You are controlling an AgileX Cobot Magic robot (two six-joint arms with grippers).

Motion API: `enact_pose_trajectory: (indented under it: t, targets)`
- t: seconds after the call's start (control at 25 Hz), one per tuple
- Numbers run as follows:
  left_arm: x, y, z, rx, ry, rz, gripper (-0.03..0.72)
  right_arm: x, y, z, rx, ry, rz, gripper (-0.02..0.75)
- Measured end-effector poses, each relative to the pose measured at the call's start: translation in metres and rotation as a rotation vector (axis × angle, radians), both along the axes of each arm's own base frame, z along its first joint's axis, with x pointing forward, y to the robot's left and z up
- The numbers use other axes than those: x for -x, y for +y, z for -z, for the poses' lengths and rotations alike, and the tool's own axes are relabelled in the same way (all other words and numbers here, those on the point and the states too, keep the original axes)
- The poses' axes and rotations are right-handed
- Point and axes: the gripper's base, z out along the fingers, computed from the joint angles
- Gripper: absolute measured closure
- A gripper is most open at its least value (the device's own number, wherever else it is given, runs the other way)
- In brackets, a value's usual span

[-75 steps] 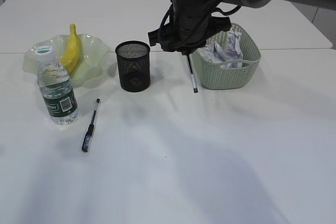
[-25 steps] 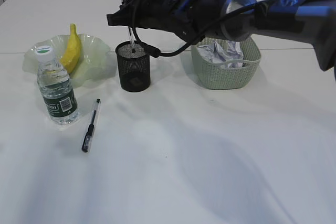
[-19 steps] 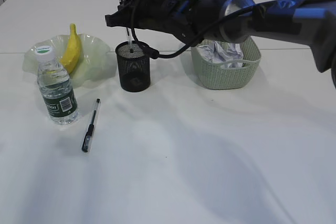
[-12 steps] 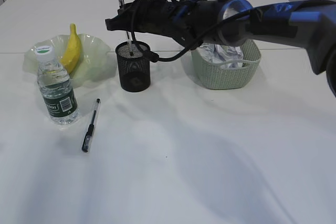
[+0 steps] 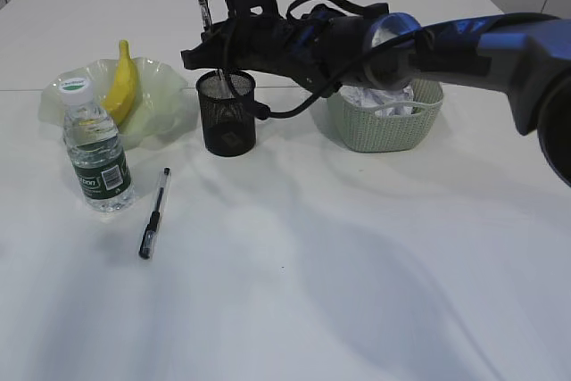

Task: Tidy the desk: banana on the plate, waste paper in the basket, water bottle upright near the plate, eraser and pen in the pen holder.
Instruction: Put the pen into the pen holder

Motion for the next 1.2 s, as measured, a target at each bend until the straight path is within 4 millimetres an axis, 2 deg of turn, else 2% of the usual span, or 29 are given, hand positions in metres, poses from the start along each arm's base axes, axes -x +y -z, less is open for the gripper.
enact_pose_trajectory:
  t: [0.24,0.64,1.2]
  targets:
    - [-0.001,0.0,-0.0007,0.001,-0.014,-0.003,0.235,-0.0008,0.0005,0.0069,0.006,0.011,0.0,0.689]
    - [-0.0016,0.0001,-0.0012,0.002,-0.021,-0.004,0.235,-0.0008,0.0005,0.0069,0.011,0.008,-0.002,0.686]
    - [-0.0016,0.0001,-0.0012,0.002,-0.022,-0.004,0.235,-0.0008,0.0005,0.0069,0.014,0.006,-0.004,0.6]
